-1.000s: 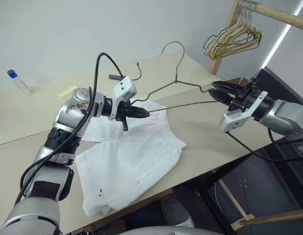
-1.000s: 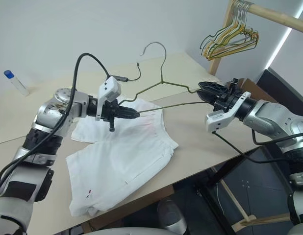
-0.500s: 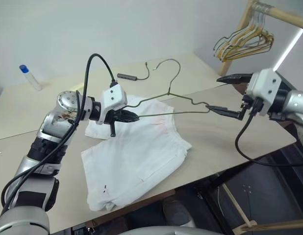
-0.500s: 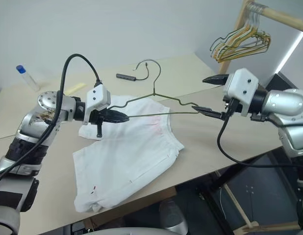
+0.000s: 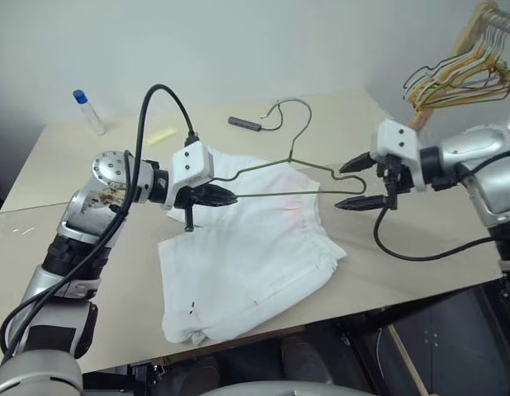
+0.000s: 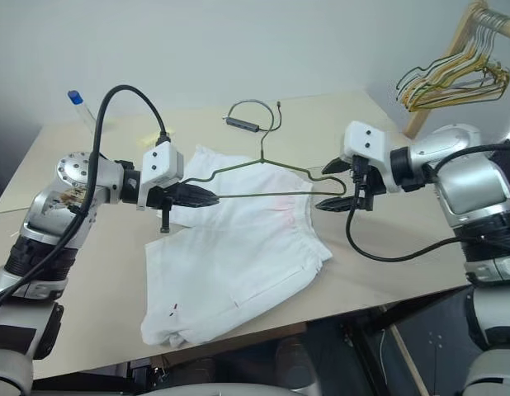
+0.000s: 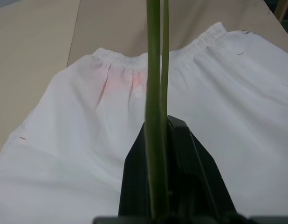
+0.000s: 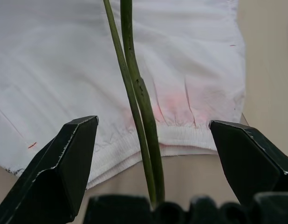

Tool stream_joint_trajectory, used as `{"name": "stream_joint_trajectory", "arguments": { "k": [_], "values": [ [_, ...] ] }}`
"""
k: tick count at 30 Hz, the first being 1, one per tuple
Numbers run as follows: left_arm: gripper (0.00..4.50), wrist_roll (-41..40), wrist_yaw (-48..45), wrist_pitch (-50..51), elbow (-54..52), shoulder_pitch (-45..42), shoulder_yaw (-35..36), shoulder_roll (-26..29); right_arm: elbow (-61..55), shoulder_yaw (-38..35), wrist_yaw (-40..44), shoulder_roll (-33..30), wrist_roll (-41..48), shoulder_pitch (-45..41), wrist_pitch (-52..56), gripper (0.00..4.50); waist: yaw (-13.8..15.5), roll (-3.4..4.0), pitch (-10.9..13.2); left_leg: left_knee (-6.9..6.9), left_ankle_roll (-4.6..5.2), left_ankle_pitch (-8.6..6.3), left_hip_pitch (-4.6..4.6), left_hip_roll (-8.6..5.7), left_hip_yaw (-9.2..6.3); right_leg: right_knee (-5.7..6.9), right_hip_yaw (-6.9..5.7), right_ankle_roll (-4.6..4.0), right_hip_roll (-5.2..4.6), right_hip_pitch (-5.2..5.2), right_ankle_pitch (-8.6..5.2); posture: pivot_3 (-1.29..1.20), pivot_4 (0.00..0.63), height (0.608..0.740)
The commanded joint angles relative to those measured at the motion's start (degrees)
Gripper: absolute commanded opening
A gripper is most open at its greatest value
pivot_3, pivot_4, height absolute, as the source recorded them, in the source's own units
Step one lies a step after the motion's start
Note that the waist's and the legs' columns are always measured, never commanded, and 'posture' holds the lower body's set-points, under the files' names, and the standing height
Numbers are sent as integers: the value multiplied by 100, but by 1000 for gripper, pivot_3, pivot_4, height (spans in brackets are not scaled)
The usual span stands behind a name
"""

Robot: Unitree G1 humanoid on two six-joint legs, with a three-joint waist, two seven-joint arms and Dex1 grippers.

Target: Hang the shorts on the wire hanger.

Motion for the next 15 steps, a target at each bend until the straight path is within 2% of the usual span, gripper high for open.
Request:
{"name": "stream_joint_trajectory", "arguments": {
  "k": [1,3,13,15],
  "values": [
    [0,-108,-14,-32,-192,-117,149,-16,53,18,236,122,-319,-215,-69,4067,13,0,0,1,0,0,0,0,0,0,0,0,0,0,0,-190,0,740],
    [0,-108,-14,-18,-222,-110,141,-28,91,-47,281,277,-351,-230,-38,3516,22,0,0,1,0,0,0,0,-1,1,-3,0,0,1,0,-188,0,740],
    [0,-93,-62,-31,-287,-82,110,-41,-119,-272,370,465,-421,-120,117,71,-1,0,0,3,0,0,1,-1,-3,4,-4,0,1,1,1,-195,0,740],
    [0,-100,-86,-41,-289,-78,111,-33,-195,-333,373,447,-380,-58,181,31,-14,0,0,5,0,0,1,-2,-4,5,-4,0,1,1,1,-196,0,740]
  ]
}}
